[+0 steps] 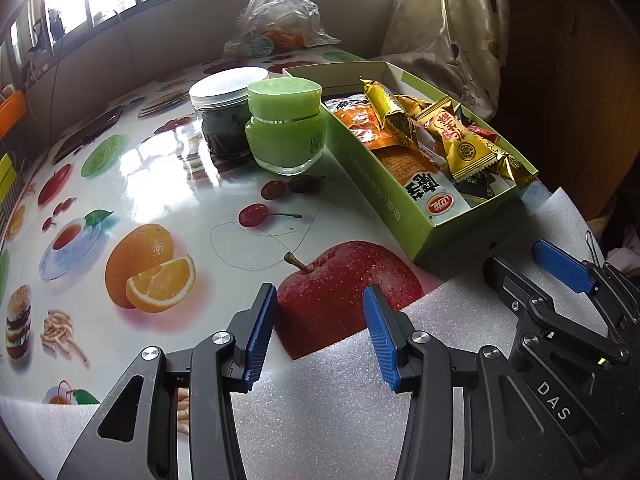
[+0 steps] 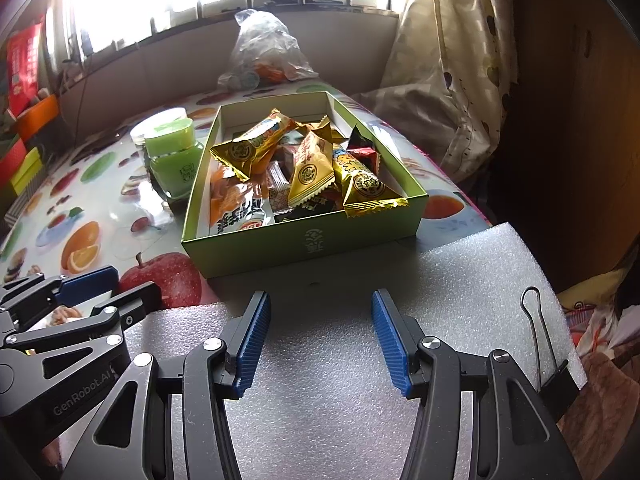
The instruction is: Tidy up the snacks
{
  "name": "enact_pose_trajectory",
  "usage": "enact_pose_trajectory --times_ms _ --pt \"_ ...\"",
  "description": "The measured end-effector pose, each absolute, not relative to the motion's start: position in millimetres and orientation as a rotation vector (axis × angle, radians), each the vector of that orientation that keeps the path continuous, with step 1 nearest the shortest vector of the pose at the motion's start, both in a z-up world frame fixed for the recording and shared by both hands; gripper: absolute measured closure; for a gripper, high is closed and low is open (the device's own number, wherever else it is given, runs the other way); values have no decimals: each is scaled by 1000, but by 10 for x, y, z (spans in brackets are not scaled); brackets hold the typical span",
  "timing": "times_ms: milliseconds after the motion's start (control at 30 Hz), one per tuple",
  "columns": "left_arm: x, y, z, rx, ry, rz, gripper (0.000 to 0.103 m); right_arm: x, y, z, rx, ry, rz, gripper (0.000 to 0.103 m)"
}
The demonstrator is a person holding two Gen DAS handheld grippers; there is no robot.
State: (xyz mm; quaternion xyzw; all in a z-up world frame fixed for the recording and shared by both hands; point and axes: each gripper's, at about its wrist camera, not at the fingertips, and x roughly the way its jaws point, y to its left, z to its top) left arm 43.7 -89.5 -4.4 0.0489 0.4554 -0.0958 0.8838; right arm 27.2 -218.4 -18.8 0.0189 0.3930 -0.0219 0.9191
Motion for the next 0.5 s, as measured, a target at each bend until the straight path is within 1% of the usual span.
enact_pose_trajectory --times_ms 500 --pt "433 -893 -48 102 947 -200 57 266 -2199 -181 40 807 -46 51"
